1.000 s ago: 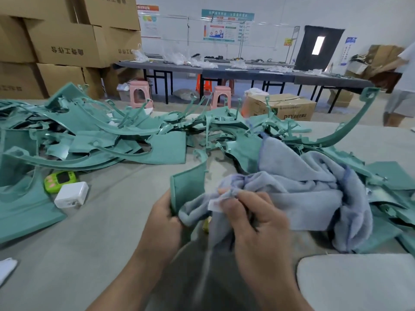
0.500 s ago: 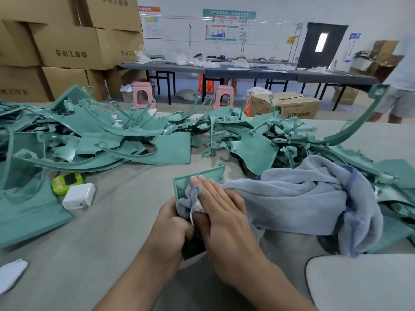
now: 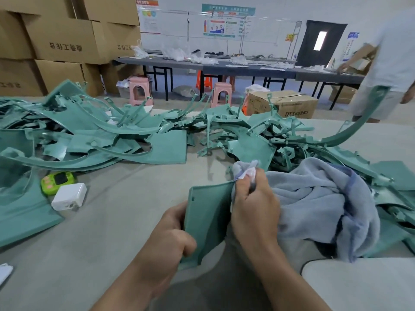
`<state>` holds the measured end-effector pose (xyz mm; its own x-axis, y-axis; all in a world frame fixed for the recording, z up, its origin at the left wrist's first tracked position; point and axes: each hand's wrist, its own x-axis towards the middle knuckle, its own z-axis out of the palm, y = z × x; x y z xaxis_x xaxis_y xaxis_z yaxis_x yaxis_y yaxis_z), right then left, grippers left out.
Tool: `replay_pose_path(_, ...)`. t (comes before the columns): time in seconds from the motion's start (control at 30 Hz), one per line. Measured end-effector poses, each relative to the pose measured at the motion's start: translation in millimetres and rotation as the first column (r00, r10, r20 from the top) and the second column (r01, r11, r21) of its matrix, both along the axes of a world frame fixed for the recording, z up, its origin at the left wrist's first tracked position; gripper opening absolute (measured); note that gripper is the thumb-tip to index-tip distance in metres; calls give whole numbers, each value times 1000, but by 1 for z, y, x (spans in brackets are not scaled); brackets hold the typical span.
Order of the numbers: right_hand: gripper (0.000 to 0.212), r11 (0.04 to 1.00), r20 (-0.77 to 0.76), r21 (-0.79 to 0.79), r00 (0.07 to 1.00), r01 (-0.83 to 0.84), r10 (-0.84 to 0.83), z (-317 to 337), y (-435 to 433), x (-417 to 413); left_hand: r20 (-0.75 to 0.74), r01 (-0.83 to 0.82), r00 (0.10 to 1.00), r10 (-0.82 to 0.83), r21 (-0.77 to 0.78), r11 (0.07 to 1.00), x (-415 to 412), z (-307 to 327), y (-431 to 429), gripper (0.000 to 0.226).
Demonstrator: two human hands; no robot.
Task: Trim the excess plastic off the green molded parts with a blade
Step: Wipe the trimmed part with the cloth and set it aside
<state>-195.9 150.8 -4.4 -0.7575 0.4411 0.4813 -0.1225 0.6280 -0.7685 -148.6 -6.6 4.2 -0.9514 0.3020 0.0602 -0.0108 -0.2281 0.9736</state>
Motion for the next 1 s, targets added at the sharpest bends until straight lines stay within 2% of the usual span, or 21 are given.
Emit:
replay_pose_path(0.13, 39, 951, -9, -310, 1000, -13, 11, 9, 20, -2, 79, -58, 995, 58, -1, 998, -2, -2, -11, 63)
replay_pose_path(0.2, 36, 917, -25, -397, 999, -43, 36, 9, 26, -2, 119, -92, 989, 91, 8, 996, -4, -1, -13, 60)
replay_pose_path(0.27, 29, 910, -22, -410, 998, -62, 58, 9, 30, -1, 162, -119, 981, 109, 54, 991, -7, 0, -15, 58)
replay_pose_path(0.4, 13, 929, -31, -367, 999, -49, 41, 10, 36, 1, 246, -137, 964, 95, 161, 977, -11, 0, -23, 55)
replay_pose_path(0.47, 8, 970, -17, -242, 999, 25, -30, 11, 37, 3, 262, -154, 959, 106, 171, 973, -11, 0, -24, 42)
replay_pose_path(0.57, 14, 991, -22, -11, 991, 131, -131, 13, 41, 9, 288, -232, 942, 170, 195, 953, -14, 0, -23, 33)
replay_pose_path(0.67, 20, 985, 40, 55, 985, 164, -167, 16, 52, 12, 338, -338, 909, 243, 258, 905, -22, 3, -37, 32)
replay_pose_path(0.77, 17, 992, 70, -112, 996, 62, -55, 20, 59, 15, 417, -361, 883, 217, 306, 881, -28, 3, -54, 30)
replay_pose_path(0.83, 7, 953, 51, -290, 994, -81, 100, 26, 54, 18, 479, -315, 866, 144, 299, 901, -28, 0, -53, 31)
replay_pose_path(0.9, 16, 806, 26, -555, 964, -205, 263, 32, 45, 20, 468, -241, 877, 111, 227, 944, -26, -5, -44, 35)
replay_pose_path(1.0, 33, 516, 36, -841, 936, -160, 350, 39, 39, 24, 324, -254, 921, 216, 78, 964, -27, -12, -23, 37)
